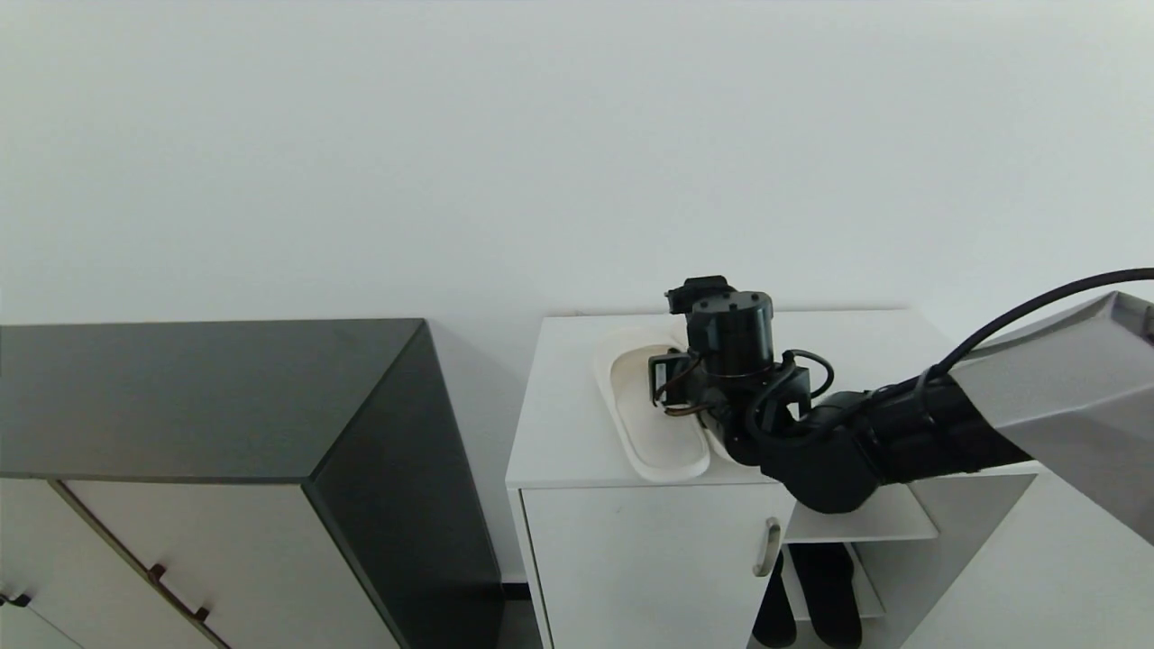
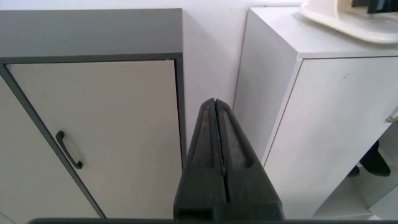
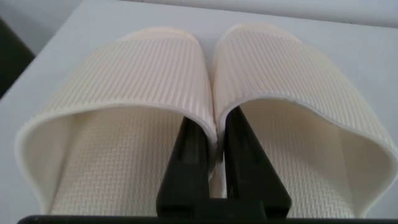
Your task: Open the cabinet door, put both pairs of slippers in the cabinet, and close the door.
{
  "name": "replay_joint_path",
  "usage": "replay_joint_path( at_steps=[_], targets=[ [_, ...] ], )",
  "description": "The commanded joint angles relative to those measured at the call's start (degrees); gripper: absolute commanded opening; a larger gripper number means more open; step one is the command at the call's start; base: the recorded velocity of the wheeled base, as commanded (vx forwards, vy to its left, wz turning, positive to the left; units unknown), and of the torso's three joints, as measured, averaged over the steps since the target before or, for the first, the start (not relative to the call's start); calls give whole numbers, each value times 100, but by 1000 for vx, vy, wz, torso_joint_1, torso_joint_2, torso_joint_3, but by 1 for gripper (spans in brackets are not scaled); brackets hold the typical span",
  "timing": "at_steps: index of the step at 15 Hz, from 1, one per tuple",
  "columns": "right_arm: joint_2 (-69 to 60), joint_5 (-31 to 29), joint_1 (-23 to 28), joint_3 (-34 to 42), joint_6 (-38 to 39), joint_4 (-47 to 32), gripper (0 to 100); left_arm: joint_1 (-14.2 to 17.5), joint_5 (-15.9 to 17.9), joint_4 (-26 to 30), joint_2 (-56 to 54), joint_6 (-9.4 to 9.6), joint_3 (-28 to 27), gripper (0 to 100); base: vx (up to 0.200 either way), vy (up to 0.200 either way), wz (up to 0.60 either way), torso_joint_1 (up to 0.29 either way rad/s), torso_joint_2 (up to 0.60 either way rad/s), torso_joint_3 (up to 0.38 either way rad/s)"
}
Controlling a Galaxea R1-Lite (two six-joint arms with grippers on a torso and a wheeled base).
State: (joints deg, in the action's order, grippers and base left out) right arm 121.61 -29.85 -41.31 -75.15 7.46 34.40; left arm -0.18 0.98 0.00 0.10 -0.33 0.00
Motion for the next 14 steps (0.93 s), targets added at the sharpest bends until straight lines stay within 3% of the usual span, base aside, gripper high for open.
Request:
replay_joint_path(
  at_steps=[1, 4, 5, 14],
  targets=[
    [-903, -3, -342, 651, 1, 5, 0, 1, -1, 0, -1, -2, 0, 0, 0, 0, 0, 0, 0, 0],
    [-1650, -20, -659, 1460, 1, 5, 0, 1, -1, 0, -1, -2, 0, 0, 0, 0, 0, 0, 0, 0],
    [-2124, -3, -729, 2093, -8, 14, 0, 1, 8, 0, -1, 15, 0, 0, 0, 0, 0, 0, 0, 0],
    [-2168, 50, -799, 2541, -254, -21, 0, 1, 8, 0, -1, -20, 0, 0, 0, 0, 0, 0, 0, 0]
  ],
)
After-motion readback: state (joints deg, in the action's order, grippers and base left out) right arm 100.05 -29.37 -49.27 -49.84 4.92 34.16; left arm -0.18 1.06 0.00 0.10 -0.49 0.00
